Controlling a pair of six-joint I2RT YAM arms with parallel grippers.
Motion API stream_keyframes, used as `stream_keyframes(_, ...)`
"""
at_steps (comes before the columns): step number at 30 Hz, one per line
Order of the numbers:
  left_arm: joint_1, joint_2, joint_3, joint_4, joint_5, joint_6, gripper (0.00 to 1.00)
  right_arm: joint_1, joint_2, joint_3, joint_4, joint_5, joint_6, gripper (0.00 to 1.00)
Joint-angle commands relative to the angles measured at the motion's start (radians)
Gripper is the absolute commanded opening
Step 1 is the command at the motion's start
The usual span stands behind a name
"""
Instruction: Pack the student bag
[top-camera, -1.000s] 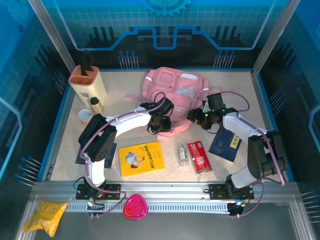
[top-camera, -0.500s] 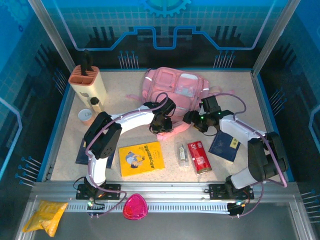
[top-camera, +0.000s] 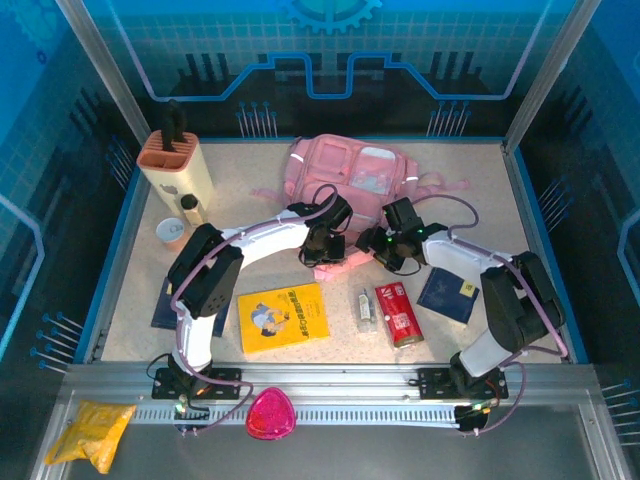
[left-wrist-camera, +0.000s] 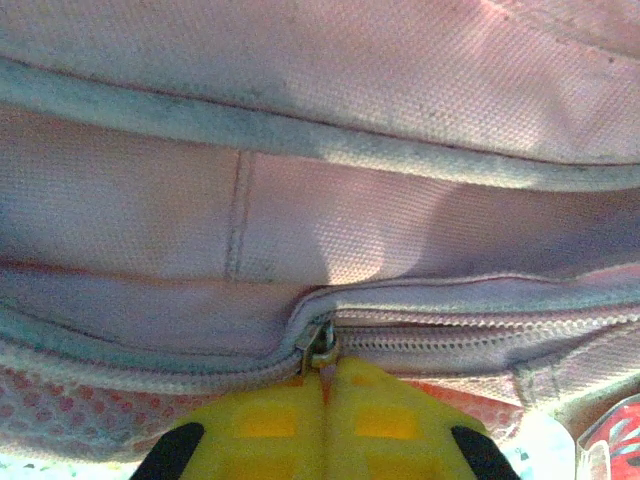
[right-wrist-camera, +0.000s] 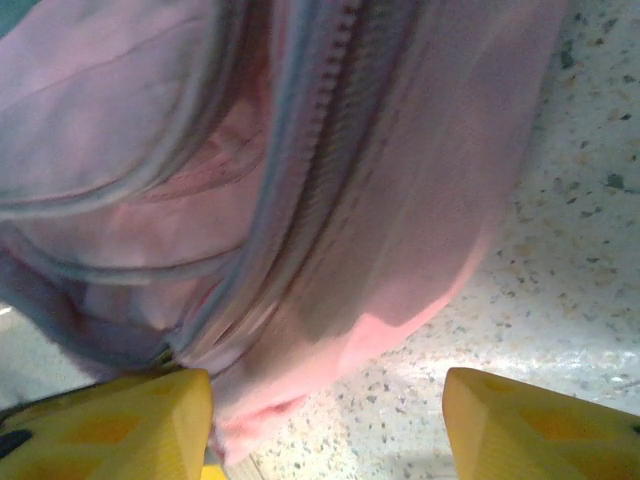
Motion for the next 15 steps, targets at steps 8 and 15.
stream_keyframes(8,0.008,-0.104,-0.040,-0.063,-0.027,0.039,0.00,0.017,0.077,0.119,-0.009,0.057,0.009,0.62)
stream_keyframes(15,0.008,-0.139,-0.035,-0.064,-0.028,0.032,0.00,0.063,0.015,0.095,-0.011,0.089,0.050,0.68)
